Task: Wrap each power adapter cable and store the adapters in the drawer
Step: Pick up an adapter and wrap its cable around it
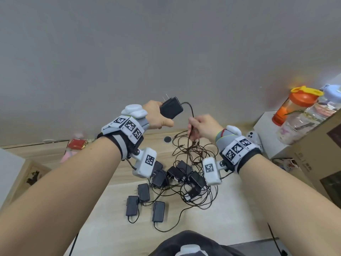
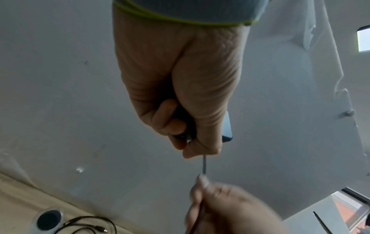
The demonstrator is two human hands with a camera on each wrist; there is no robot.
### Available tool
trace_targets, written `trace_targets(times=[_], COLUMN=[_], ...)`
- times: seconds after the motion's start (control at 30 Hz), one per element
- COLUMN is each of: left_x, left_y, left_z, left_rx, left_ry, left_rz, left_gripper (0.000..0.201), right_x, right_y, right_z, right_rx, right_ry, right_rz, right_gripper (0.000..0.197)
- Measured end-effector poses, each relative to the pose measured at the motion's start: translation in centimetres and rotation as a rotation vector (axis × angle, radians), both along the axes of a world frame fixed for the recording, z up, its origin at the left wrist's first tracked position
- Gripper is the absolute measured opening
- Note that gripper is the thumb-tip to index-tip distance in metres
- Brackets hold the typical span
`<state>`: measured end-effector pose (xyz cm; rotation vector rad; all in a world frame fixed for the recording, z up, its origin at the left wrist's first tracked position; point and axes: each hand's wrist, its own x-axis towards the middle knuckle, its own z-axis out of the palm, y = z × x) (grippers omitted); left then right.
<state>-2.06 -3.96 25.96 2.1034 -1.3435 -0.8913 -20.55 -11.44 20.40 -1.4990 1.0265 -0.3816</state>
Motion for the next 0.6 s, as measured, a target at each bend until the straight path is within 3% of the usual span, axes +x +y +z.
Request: trace_targets(times=[0.13, 0.27, 0.4, 0.5, 0.6], left_x=[-0.8, -2.3, -3.5, -3.8, -3.5], left_y=[0.8, 1.0, 1.1, 0.9, 0.5], left_z=[-0.3, 0.3, 1.1, 1.2, 1.3], left_rx=[0.017, -0.035, -0.021, -0.05, -0.121], left_ry=[0.122, 0.482, 0.711, 0.646, 0.565], left_rz=[0.044, 0.072, 0.072, 0.108, 0.201], left_gripper=[0.022, 0.031, 0.018, 0.021, 0.021], right_x=[1.5, 1.6, 0.7, -0.4, -1.2], right_y=[-0.3, -0.4, -0.8, -1.2, -0.8], right_z=[5.9, 9.1, 8.6, 7.4, 4.2], right_rx=[0.0, 0.021, -0.015, -0.015, 0.032], right_ry=[-0.373, -0.572, -0.598, -0.513, -0.298], right_rz=[-0.092, -0.075, -0.147, -0.176, -0.068], right_gripper=[0.029, 0.025, 0.025, 0.023, 0.02])
